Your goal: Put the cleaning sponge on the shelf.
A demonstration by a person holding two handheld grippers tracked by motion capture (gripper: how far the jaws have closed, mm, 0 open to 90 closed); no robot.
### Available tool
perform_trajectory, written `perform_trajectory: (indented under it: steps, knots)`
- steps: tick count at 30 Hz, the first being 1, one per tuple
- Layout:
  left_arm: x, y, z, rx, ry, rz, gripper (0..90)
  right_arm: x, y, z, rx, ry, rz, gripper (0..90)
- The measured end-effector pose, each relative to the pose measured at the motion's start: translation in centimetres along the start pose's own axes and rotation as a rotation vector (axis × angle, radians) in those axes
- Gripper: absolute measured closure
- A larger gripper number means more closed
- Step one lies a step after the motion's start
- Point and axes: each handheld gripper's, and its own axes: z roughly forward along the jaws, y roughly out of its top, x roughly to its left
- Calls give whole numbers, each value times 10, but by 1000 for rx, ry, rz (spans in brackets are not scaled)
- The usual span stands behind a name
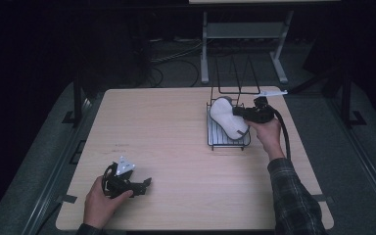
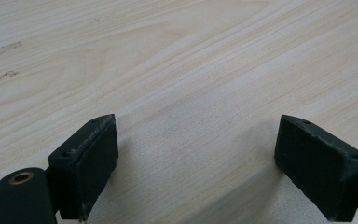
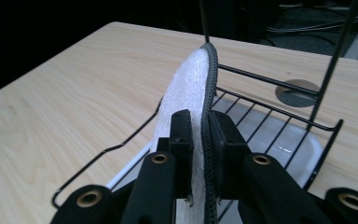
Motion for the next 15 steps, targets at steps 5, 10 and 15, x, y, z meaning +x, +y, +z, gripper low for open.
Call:
perform_trajectory:
  steps: [5, 10, 15]
  knots:
    - [0, 0, 0, 0, 0, 0, 127, -4, -2, 4, 7, -11, 5, 776]
    - [0, 0, 0, 0, 0, 0, 126, -7, -6, 10, 25, -43, -2, 748]
    - [0, 0, 0, 0, 0, 0, 127, -9, -9, 16, 62, -76, -10, 691]
